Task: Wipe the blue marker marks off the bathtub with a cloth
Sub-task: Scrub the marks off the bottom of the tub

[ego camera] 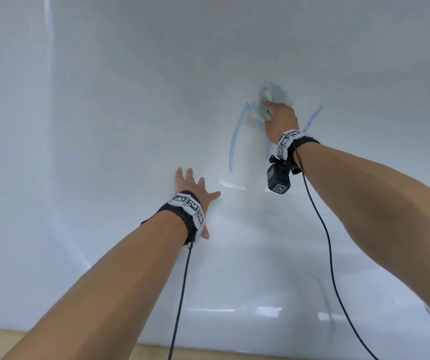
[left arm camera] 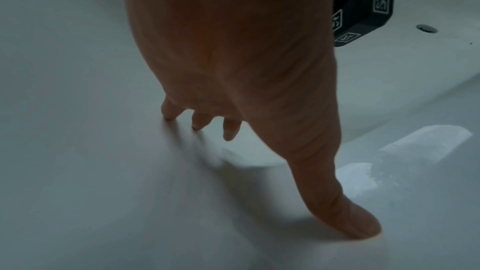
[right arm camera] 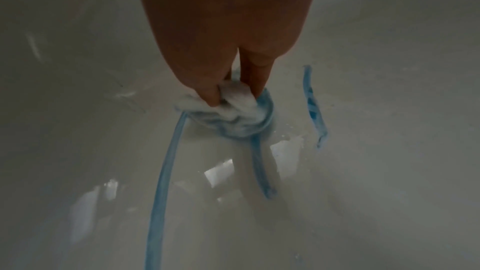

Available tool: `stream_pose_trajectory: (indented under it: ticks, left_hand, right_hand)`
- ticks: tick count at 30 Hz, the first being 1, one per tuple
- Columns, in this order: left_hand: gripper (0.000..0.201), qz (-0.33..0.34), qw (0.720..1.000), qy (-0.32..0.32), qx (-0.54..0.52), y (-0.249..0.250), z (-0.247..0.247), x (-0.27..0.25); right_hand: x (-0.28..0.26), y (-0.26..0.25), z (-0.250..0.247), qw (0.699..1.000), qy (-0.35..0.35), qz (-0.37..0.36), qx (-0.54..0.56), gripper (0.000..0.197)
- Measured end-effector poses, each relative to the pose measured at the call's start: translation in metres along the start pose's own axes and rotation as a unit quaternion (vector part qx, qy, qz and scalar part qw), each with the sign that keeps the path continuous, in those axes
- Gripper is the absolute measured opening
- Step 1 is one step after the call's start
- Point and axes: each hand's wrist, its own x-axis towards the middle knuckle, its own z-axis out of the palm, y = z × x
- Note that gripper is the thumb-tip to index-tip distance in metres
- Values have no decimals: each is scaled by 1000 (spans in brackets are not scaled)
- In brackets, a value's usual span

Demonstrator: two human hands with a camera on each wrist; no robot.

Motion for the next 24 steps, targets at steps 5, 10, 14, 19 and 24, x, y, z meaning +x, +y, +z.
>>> stream_pose_trajectory:
  ticks: [5, 10, 14, 19, 24]
  left_hand:
    - [113, 23, 1000, -14, 14, 4, -6, 13]
    - [97, 63, 997, -24, 28, 5, -9, 22]
    - [94, 88, 996, -25, 11, 1, -11, 23]
    - [90, 91, 996, -18, 11, 1, -14, 20]
    - [91, 89, 996, -18, 8, 1, -8, 23]
  right_hand:
    - [10, 5, 18, 995, -24, -11, -91, 63]
    - [26, 1, 28, 994, -5, -19, -112, 58]
    - [14, -10, 44, 982, -35, -88, -161, 63]
    - [-27, -4, 62, 952, -111, -228, -169, 65]
    - [4, 7, 37, 931, -145, -308, -130, 48]
